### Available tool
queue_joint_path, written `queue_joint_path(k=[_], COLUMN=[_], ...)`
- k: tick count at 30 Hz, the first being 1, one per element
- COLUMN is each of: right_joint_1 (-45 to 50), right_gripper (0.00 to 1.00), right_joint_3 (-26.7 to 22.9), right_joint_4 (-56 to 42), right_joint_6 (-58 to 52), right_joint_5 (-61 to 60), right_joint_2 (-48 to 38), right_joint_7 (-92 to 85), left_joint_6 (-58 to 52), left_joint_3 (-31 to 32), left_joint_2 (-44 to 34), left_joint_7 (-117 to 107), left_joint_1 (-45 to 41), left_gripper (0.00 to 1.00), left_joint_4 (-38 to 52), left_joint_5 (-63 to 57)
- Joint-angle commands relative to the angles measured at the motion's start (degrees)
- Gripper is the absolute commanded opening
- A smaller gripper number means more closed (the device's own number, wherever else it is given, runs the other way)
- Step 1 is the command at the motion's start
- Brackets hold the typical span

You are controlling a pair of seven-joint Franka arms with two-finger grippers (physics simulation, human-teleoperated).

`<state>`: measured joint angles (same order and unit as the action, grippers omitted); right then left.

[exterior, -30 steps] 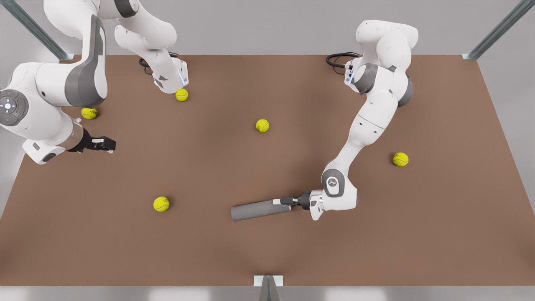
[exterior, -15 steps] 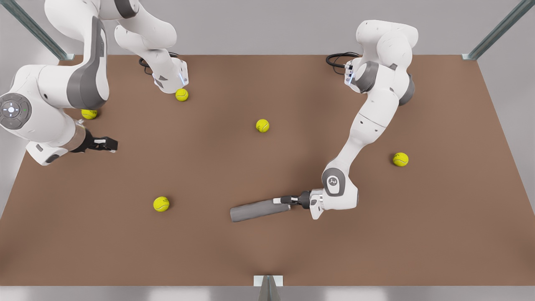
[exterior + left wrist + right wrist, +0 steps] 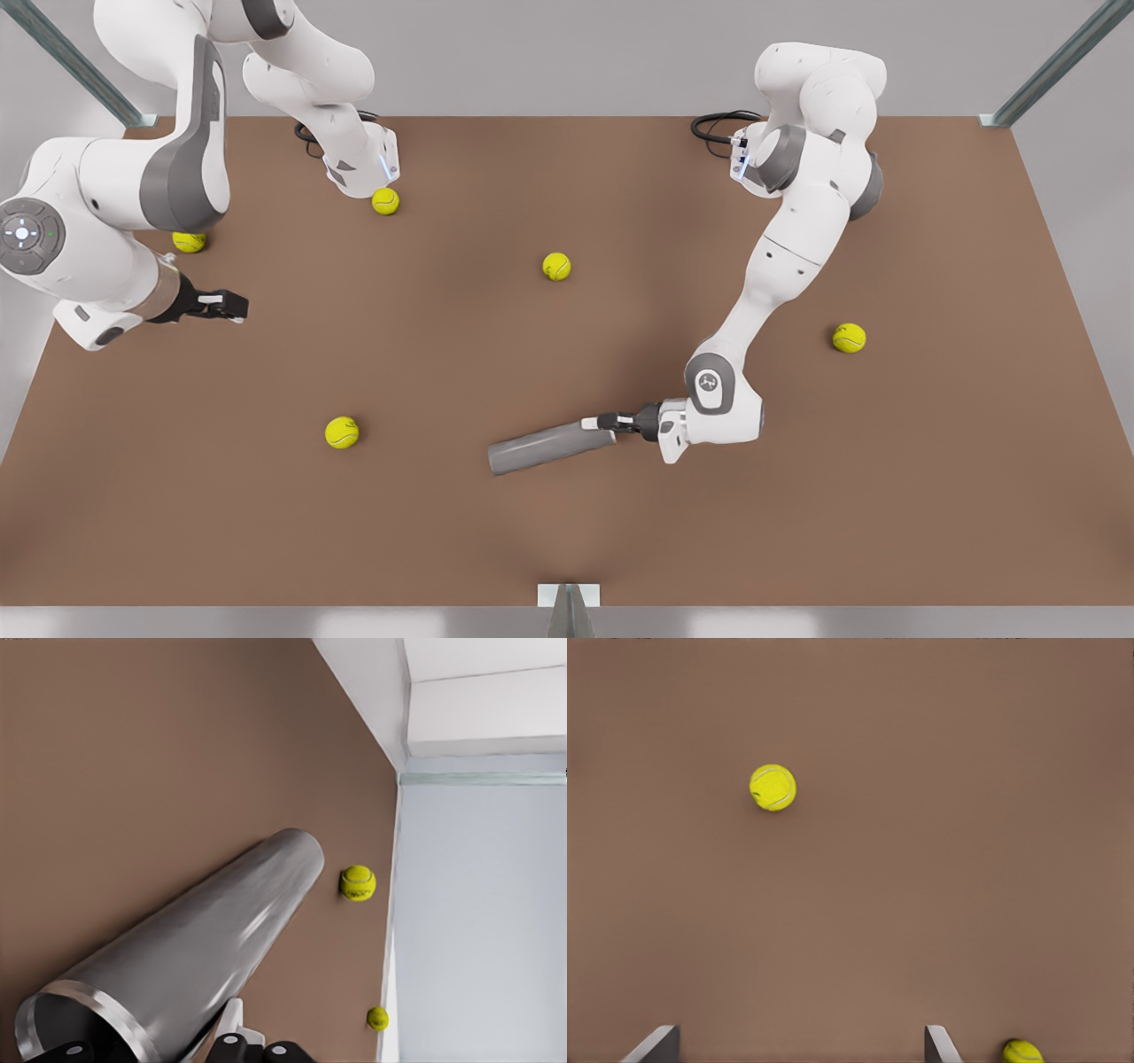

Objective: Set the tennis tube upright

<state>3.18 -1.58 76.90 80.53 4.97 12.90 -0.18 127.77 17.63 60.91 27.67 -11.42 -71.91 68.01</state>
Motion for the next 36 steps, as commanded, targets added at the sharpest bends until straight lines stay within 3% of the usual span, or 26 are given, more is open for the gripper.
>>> queue_joint_path(k=[1, 29, 36], right_joint_1=[-0.02, -3.1, -2.92], right_gripper=[1.0, 1.0, 1.0], right_joint_3=[0.0, 0.0, 0.0], right_joint_4=[0.0, -1.49, -1.49], right_joint_6=[-0.03, -0.82, -0.82], right_joint_5=[0.04, 0.3, 0.04], right_joint_2=[0.02, -0.07, -0.07], right_joint_7=[0.0, -0.18, -0.18], left_joint_6=[-0.07, -11.05, -12.19], left_joint_3=[-0.05, -8.31, -8.4], left_joint_2=[-0.26, -9.76, -10.2], left_joint_7=[0.1, -5.08, -6.31], left_joint_1=[0.0, -0.09, -0.18], left_gripper=[0.33, 0.29, 0.21], left_joint_4=[-0.6, -3.42, -3.5], left_joint_5=[0.19, -7.89, -7.9])
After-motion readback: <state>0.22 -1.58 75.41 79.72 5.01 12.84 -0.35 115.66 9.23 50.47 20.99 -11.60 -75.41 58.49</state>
